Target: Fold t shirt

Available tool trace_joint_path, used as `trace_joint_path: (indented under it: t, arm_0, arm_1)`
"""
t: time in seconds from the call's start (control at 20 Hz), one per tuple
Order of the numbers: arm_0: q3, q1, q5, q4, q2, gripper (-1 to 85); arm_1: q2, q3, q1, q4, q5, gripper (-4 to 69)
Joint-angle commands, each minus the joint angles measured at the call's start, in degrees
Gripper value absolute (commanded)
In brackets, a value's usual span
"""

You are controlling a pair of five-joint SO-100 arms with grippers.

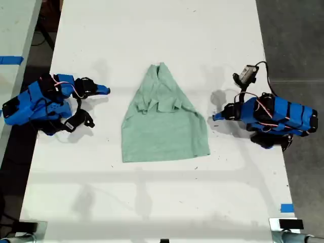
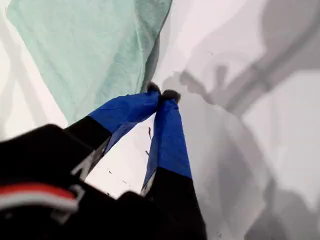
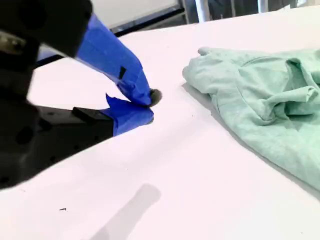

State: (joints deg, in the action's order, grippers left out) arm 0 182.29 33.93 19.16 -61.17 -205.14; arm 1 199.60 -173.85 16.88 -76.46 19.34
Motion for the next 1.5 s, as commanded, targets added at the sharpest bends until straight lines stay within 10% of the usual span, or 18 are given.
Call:
trace_joint_path:
  t: [0.0, 0.4, 0.5, 0.6, 1.45]
  arm_0:
    - [0.79, 0.53, 0.00, 0.44, -0.35, -0.1]
    - [0.88, 0.97, 0.00, 0.44, -0.35, -0.1]
    - [0.88, 0.88, 0.00, 0.44, -0.35, -0.1]
    - [0.88, 0.79, 0.00, 0.44, -0.35, -0.1]
    - [0.88, 0.53, 0.00, 0.44, -0.35, -0.1]
  arm_1:
    - [0.88, -4.48, -0.88, 0.79, -1.93, 1.4]
    - [-18.02, 20.74, -0.79, -9.58, -6.86, 5.2]
    - [-31.38, 29.62, -5.36, -7.73, -8.79, 28.2]
    - [-40.52, 34.01, -10.11, -3.87, -11.16, 31.8]
    - [-81.56, 31.73, -16.35, 26.28, -20.21, 11.7]
